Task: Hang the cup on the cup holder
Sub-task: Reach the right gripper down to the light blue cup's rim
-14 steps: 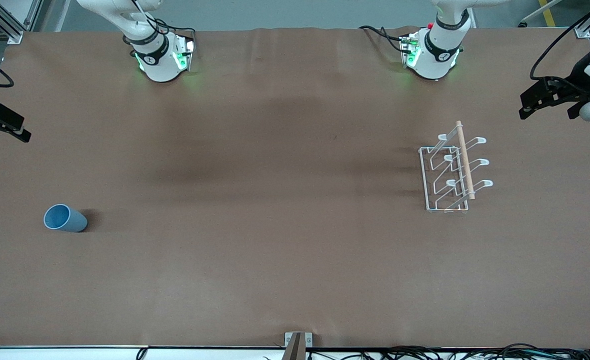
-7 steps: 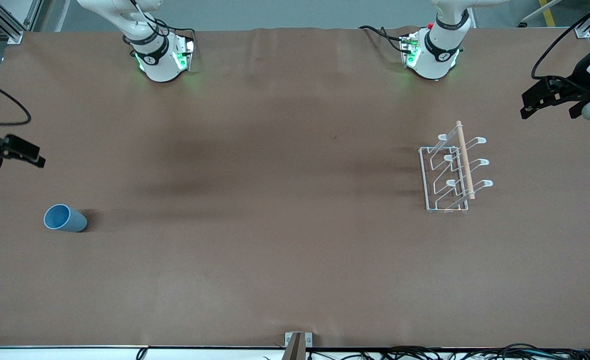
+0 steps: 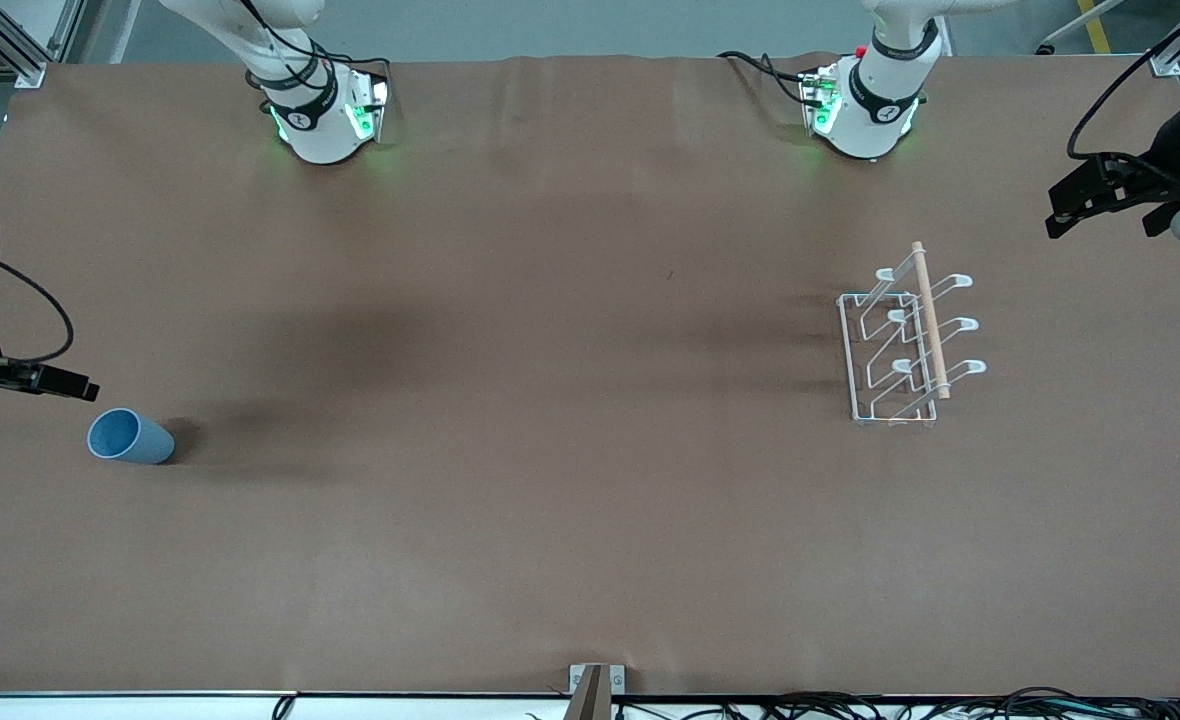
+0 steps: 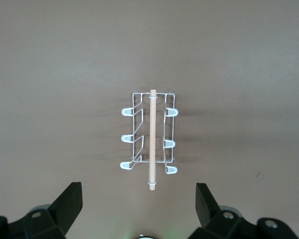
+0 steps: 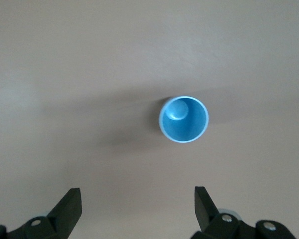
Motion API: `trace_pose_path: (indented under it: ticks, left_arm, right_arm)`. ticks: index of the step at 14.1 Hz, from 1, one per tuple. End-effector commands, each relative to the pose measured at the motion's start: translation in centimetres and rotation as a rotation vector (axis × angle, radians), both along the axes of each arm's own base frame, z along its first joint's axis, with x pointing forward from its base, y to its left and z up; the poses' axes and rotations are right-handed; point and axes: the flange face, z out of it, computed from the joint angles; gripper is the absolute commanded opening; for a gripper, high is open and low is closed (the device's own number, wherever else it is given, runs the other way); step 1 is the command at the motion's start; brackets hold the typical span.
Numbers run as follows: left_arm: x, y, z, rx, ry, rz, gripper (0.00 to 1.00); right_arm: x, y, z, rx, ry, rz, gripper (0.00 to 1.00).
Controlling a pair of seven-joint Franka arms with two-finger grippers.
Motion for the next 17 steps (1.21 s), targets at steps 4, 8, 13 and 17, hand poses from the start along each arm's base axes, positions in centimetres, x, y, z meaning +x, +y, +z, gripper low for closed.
trace_pose_path:
  ticks: [4, 8, 13, 17]
  left_arm:
    - [0.0, 0.1, 0.5, -0.010, 0.006, -0.015, 1.00]
    - [0.0, 0.1, 0.5, -0.011, 0.006, -0.015, 1.00]
    - [-0.1, 0.0, 0.5, -0.011, 0.006, -0.017, 1.00]
    - [-0.1, 0.0, 0.6, -0.011, 0.004, -0.017, 1.00]
  right_arm:
    - [0.5, -6.5, -9.6, 0.023, 0.038, -0.079, 1.00]
    - [0.7, -8.5, -14.3, 0.022, 0.025, -0.056, 1.00]
    - [0.9, -9.0, -17.4, 0.016, 0.011, -0.027, 1.00]
    - [0.4, -8.9, -18.5, 0.040, 0.032, 0.064, 0.00]
